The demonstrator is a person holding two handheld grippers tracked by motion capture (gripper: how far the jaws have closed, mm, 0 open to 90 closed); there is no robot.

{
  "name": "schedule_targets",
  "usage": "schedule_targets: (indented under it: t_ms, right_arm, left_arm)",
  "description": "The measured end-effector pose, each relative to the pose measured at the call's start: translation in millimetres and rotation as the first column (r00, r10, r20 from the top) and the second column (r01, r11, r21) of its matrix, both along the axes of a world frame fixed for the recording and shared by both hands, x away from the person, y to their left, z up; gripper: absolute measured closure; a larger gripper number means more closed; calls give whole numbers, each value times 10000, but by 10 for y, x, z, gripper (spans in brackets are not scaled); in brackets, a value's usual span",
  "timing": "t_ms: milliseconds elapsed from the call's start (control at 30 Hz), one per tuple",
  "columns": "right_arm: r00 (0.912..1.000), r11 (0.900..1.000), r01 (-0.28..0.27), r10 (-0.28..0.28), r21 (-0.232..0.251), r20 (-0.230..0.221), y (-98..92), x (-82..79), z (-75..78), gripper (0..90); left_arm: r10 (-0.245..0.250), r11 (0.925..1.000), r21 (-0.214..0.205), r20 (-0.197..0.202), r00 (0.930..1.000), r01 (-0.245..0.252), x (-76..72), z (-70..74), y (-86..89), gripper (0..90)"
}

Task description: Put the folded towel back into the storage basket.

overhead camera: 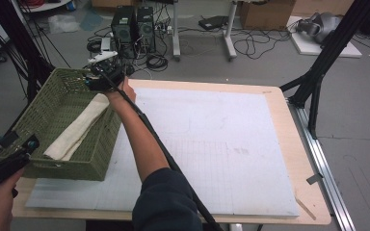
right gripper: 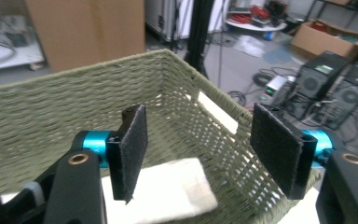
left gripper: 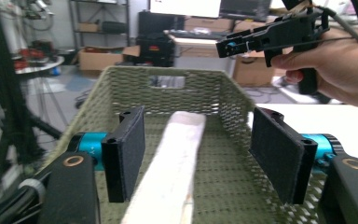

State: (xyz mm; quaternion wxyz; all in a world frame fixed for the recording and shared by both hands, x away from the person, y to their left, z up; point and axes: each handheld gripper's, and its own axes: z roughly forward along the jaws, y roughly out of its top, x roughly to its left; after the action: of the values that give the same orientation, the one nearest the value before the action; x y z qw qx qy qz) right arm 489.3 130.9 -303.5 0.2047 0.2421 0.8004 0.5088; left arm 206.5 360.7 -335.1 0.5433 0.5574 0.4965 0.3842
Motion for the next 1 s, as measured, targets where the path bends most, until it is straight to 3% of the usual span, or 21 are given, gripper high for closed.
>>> schedule_targets:
  t_ms: [167, 267, 533, 867, 1000]
  right_arm:
    - [9997, 9997, -252, 252, 6, -41, -260, -71, -26, 290]
    - [9991, 9990, -369, 374, 250, -206, -416, -114, -38, 249]
    - [9963, 9969, -752, 761, 232, -398, -779, -275, -63, 185]
    - [9966, 9963, -750, 763, 417, -306, -1319, -498, -34, 162]
    - [9980, 9975, -578, 589, 417, -232, -1544, -565, -23, 162]
  left_arm:
    - [-647, 9979, -71, -20, 9979, 647, 15, 6, -44, 271]
    - [-1098, 9939, -21, 120, 9939, 1099, 16, 10, -93, 229]
    - [-1550, 9878, -121, 120, 9878, 1552, 46, 41, -213, 177]
    - [-2649, 9638, -196, 384, 9635, 2658, 137, 48, -442, 177]
    - [-2902, 9568, -113, 303, 9565, 2907, 192, 41, -524, 177]
